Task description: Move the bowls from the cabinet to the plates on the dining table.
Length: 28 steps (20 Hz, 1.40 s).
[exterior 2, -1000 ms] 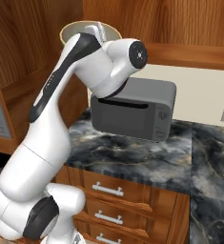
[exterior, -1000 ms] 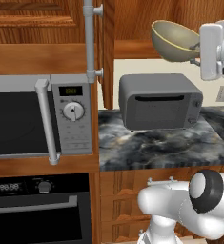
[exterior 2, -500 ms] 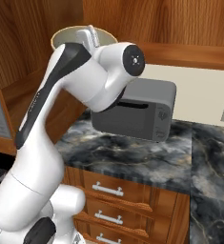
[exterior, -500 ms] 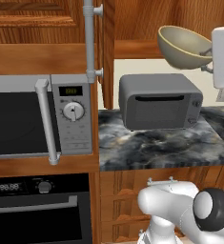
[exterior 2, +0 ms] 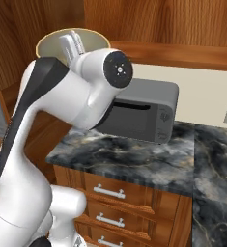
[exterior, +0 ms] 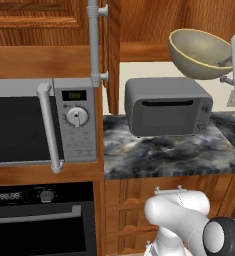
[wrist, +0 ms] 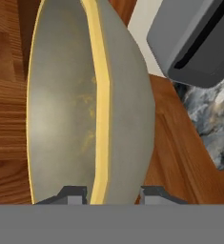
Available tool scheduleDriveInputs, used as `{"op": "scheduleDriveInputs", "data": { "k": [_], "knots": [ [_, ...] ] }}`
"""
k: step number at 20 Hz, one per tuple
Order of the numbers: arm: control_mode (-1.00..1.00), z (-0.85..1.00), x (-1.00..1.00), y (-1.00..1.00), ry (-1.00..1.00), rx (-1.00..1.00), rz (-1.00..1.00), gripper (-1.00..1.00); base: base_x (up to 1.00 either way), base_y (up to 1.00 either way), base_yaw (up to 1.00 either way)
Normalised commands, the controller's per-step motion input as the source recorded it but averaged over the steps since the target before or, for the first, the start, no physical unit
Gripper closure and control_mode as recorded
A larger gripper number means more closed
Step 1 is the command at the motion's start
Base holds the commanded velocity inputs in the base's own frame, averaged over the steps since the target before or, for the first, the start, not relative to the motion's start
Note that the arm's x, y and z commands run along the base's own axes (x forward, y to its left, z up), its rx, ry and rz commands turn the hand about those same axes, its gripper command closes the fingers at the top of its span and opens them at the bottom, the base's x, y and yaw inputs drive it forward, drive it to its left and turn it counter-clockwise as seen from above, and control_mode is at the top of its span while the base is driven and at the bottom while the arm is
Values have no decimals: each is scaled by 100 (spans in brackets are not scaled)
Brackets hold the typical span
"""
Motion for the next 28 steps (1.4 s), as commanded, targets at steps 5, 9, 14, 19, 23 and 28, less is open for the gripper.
{"op": "scheduleDriveInputs", "data": {
  "k": [5,9,14,19,23,28],
  "knots": [
    [-100,15,-33,-1,4,0,0,100,0,0,0],
    [-100,21,-33,-2,12,0,1,100,0,0,0],
    [-100,17,-33,-3,12,0,2,100,0,0,0],
    [-100,7,-38,0,10,0,3,100,0,0,0],
    [100,0,0,0,0,0,0,100,-42,0,2],
    [100,0,0,0,0,0,0,100,-58,3,0]
  ]
}}
